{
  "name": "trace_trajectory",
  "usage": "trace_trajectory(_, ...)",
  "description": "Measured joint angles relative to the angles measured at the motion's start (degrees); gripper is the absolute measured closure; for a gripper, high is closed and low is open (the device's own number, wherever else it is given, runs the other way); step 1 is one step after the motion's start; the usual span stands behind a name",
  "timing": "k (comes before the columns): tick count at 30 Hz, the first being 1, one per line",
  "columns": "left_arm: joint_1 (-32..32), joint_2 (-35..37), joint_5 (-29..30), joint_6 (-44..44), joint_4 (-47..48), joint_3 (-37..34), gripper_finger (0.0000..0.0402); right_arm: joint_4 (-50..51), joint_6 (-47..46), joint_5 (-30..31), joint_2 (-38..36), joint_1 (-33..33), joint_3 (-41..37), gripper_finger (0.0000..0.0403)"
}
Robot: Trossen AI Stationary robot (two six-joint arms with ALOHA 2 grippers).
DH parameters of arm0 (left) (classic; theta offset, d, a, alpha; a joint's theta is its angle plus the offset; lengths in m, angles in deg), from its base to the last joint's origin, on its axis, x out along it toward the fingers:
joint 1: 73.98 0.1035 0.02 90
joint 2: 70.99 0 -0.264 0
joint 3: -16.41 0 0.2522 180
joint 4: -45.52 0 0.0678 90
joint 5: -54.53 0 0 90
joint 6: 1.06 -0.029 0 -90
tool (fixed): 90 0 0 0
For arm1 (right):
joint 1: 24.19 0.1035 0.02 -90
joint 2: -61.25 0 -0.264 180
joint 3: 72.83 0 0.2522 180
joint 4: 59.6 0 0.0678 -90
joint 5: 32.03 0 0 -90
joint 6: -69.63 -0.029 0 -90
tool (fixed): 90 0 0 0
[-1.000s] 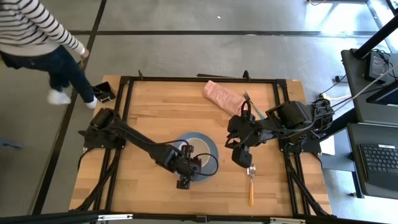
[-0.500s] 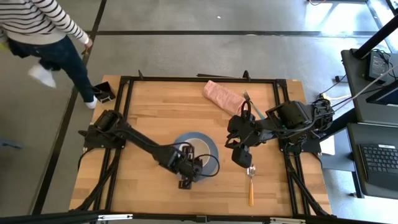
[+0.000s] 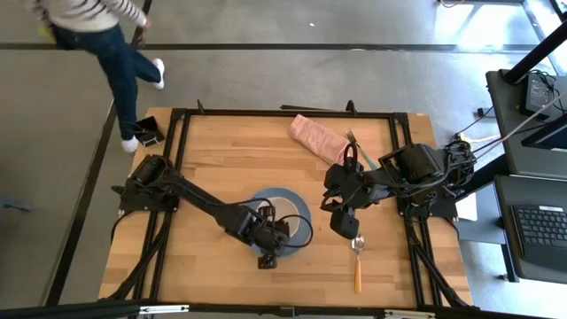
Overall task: Set table place
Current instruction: Put the blue fork to the right of the blue plate
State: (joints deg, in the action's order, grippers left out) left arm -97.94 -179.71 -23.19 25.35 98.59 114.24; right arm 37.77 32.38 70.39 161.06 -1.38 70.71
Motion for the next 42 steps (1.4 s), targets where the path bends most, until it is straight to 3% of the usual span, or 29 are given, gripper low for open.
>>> trace_trajectory(8, 0.3, 0.5, -1.0, -1.3, 7.9, 11.9, 0.0287, 0.1, 0.2, 0.0, 0.0, 0.0, 0.0, 0.0235)
trace_trajectory(12, 1.4, 0.5, 0.4, -1.4, 16.9, 19.7, 0.0292, 1.4, 0.4, 1.9, 0.1, -0.6, 0.0, 0.0235)
trace_trajectory(15, 2.8, 0.5, 1.3, 3.3, 24.7, 26.1, 0.0293, 7.3, -1.7, 4.9, 0.2, -1.1, -0.2, 0.0237)
trace_trajectory(20, 5.4, 0.5, 1.8, 6.5, 34.8, 36.6, 0.0294, 6.1, -3.6, 5.6, -3.5, -1.8, -3.2, 0.0250)
trace_trajectory(24, 6.6, 0.5, 1.8, 6.0, 36.9, 43.6, 0.0294, 6.2, -5.6, 6.4, -8.4, -3.6, -9.2, 0.0264)
trace_trajectory(30, 8.8, 0.5, 1.8, 3.9, 38.2, 51.0, 0.0294, 6.2, -8.7, 10.6, -20.7, -8.5, -25.7, 0.0276)
trace_trajectory(37, 11.4, 2.3, 1.1, 4.5, 39.7, 50.5, 0.0291, 6.0, -16.3, 9.7, -31.6, -13.8, -44.6, 0.0274)
trace_trajectory(42, 13.7, 2.3, -0.1, 3.2, 40.0, 50.5, 0.0290, 4.8, -15.1, 10.1, -34.6, -16.9, -55.7, 0.0250)
